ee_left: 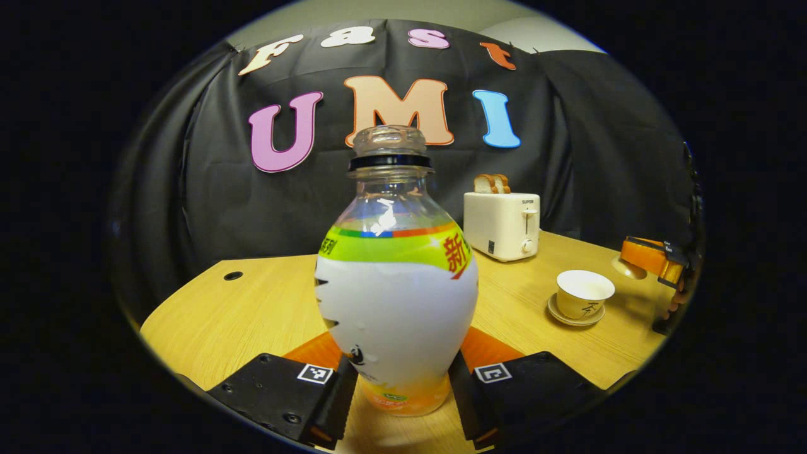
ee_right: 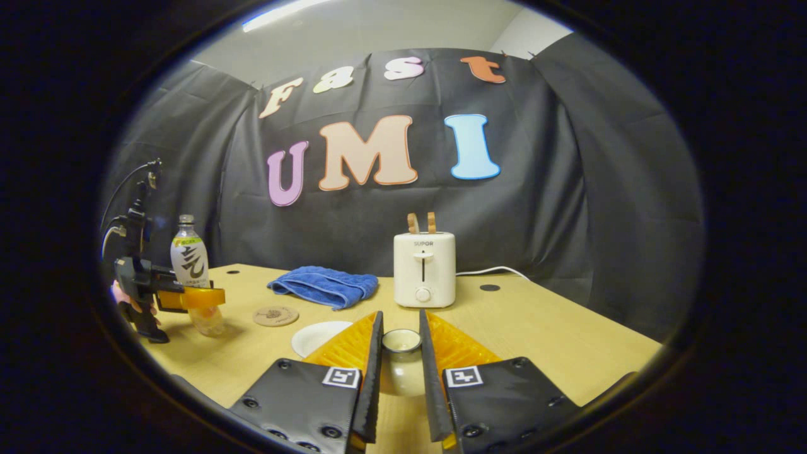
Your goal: Open the teacup lid with one hand, grasp the water bottle and pour water into the teacup with the other hand; after pouring, place the water bottle on the coaster and then close the teacup lid.
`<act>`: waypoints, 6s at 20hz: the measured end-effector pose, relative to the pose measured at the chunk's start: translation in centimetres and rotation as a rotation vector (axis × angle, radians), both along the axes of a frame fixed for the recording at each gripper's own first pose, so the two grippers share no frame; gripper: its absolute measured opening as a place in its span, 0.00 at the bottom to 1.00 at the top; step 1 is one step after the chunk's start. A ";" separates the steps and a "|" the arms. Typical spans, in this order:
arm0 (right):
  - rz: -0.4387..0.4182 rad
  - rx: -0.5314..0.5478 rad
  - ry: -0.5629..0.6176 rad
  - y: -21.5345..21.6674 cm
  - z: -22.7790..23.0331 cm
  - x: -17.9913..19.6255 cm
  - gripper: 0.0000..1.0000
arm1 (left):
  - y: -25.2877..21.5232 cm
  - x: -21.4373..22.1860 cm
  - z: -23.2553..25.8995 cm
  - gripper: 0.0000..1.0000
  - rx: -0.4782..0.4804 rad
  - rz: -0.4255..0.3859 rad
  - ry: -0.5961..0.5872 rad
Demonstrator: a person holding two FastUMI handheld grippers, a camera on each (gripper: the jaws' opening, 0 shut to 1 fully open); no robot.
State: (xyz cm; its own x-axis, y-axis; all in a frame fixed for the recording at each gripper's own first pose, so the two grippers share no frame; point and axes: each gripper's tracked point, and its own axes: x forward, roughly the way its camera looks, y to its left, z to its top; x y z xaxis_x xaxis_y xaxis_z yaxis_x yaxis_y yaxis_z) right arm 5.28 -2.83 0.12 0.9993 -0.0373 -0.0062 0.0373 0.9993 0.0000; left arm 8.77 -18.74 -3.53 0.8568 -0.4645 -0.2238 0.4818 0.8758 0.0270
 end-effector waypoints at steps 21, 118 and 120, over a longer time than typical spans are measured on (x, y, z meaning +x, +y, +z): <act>-0.146 -0.002 -0.007 -7.3 0.2 -0.1 0.35 | -7.4 3.1 2.1 0.52 0.938 -0.149 -0.337; -0.149 -0.004 -0.009 -7.9 0.2 0.2 0.35 | -8.2 9.4 1.3 0.53 -0.045 0.053 -0.071; -0.150 -0.004 -0.008 -7.9 0.2 0.2 0.35 | -8.3 9.5 1.2 0.53 -0.041 0.047 -0.069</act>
State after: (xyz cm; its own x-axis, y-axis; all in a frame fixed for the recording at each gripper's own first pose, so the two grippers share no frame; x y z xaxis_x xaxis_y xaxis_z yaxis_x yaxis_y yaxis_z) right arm 5.47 -10.74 0.28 0.9825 -0.1865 0.0025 0.1865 0.9824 -0.0028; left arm 18.26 -27.06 -2.31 0.8909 -0.4305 -0.1449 0.4380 0.8987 0.0224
